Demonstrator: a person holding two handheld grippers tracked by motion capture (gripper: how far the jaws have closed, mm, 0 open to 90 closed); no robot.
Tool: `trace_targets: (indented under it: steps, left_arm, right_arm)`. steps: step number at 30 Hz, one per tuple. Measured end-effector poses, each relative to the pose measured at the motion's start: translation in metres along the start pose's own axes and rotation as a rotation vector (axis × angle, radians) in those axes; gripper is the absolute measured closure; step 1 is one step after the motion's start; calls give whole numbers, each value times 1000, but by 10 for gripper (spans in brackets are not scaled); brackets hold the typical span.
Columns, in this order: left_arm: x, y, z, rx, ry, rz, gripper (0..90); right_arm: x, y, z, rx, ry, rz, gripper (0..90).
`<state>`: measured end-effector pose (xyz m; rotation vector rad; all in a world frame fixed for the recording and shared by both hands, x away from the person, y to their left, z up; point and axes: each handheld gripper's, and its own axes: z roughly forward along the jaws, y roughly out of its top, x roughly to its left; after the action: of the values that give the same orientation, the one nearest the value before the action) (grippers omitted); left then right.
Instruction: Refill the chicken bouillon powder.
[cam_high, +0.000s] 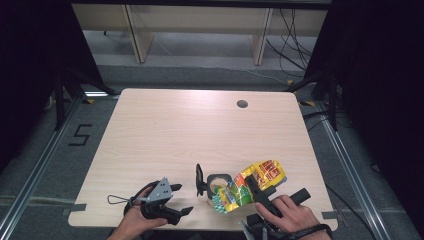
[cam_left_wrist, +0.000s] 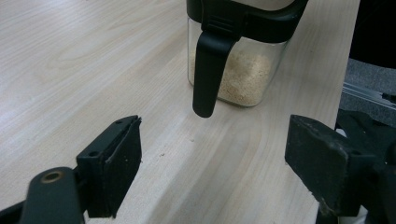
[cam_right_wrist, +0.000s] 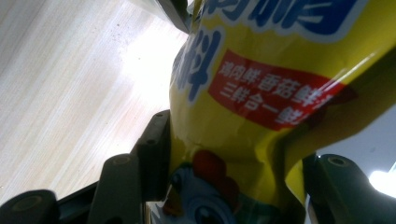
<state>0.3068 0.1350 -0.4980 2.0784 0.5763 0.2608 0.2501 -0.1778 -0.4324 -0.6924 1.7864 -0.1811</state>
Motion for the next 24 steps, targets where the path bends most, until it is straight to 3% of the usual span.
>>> trace_targets:
  steps: [5,12,14,15,16,18,24]
  left_arm:
    - [1,0,0,14,-3,16,184]
    - [-2,0,0,-5,2,-30,184]
    - [-2,-1,0,-3,0,-27,184]
    - [-2,-1,0,0,-3,-28,184]
    - [0,0,-1,18,5,0,183]
    - [-2,0,1,-3,-8,-31,184]
    - [-2,0,0,-7,1,-30,184]
  right_arm:
    - [-1,-3,0,9,0,-3,480]
    - [-1,-2,-1,2,5,-7,480]
    - [-1,-3,-1,12,0,23,480]
    - [-2,-4,-1,18,-2,1,480]
    - [-2,-3,-1,21,-6,-3,481]
    - [0,-1,0,1,-4,-7,480]
    - [0,-1,0,0,1,-4,481]
